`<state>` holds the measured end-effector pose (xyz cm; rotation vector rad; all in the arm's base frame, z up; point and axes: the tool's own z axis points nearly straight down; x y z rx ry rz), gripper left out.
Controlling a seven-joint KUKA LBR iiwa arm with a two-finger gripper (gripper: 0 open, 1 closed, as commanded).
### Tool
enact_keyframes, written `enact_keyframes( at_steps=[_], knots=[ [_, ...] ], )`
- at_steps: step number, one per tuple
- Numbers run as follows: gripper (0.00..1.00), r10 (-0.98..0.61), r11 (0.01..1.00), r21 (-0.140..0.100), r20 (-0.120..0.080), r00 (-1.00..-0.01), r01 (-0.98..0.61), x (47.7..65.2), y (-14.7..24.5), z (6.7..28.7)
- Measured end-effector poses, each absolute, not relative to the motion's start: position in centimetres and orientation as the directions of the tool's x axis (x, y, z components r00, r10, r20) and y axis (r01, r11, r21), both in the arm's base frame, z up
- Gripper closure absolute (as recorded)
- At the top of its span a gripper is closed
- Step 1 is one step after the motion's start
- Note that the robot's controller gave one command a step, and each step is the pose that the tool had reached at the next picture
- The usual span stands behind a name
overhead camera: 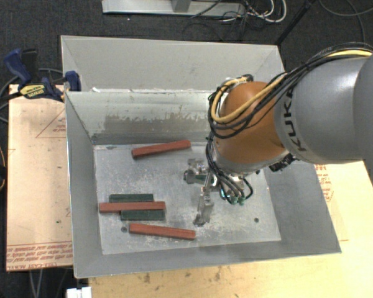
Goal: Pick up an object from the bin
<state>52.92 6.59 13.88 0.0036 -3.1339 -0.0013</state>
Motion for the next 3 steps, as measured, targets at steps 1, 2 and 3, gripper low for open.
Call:
enact_keyframes(
  at_steps=[1,2,3],
  knots=[
    [0.00,-0.066,0.998,0.002,-0.009,-0.998,-0.066,48.4,6.6,7.1],
    [1.00,-0.067,0.998,0.002,0.000,-0.998,-0.067,48.3,6.6,7.2],
    [1.00,-0.169,0.986,0.000,-0.011,-0.986,-0.169,51.6,7.9,22.5]
  ],
)
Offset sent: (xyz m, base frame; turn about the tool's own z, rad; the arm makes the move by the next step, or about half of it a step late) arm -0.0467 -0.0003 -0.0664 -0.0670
